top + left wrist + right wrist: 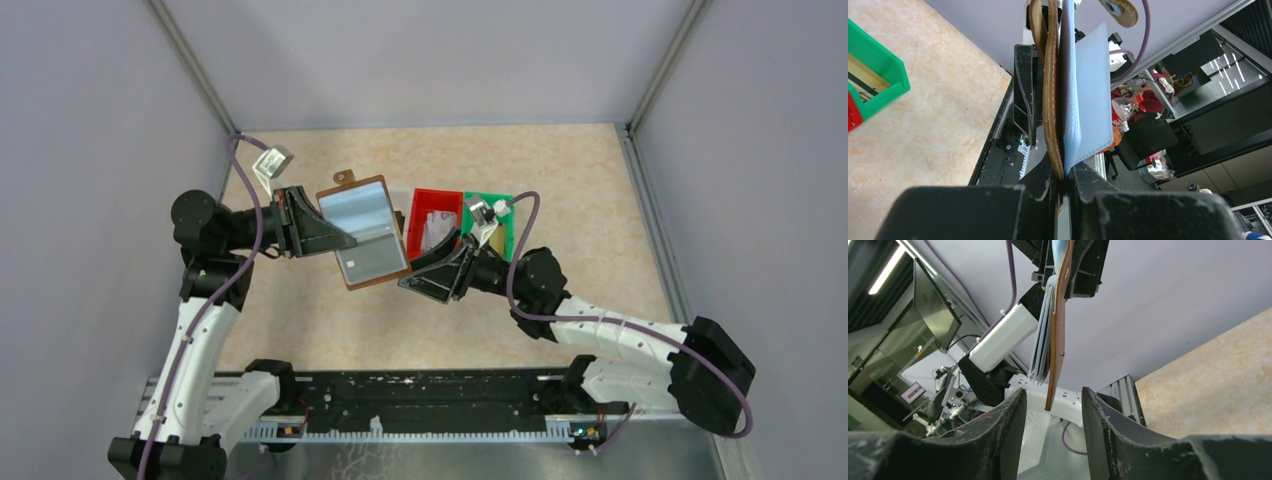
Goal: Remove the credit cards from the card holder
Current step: Open the card holder.
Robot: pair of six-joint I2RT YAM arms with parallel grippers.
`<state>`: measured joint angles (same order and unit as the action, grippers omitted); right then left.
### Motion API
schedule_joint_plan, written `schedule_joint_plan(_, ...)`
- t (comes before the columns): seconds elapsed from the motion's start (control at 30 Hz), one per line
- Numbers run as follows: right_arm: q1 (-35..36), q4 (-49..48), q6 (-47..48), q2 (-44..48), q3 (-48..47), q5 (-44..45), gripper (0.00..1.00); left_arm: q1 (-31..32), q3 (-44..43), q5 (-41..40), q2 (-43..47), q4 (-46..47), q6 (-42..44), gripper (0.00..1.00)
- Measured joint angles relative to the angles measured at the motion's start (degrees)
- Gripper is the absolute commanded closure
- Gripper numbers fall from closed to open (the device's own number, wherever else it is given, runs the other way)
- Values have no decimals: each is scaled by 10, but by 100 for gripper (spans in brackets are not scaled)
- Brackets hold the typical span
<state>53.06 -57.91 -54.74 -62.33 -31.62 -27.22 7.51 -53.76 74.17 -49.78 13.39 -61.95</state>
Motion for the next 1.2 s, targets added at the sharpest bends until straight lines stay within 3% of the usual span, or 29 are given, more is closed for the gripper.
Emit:
schedule_joint_plan(0.23,-1,2,-5,-5,0,12,67,0,0,0,0,0,-1,100)
schedule_joint_plan(0.43,-8,-12,-14,-9,0,16,51,0,0,2,0,7,-2,100)
schedule_joint_plan(0.6,-8,-32,-19,-9,-1,-7,49,0,0,5,0,8,-3,100)
schedule_joint_plan(0.9,-9,-34,-19,-13,-15,-13,71,0,-1,5,0,8,-8,100)
schedule_joint_plan(1.2,-9,-26,-10,-20,-16,-8,75,0,-28,9,-1,2,-15,100)
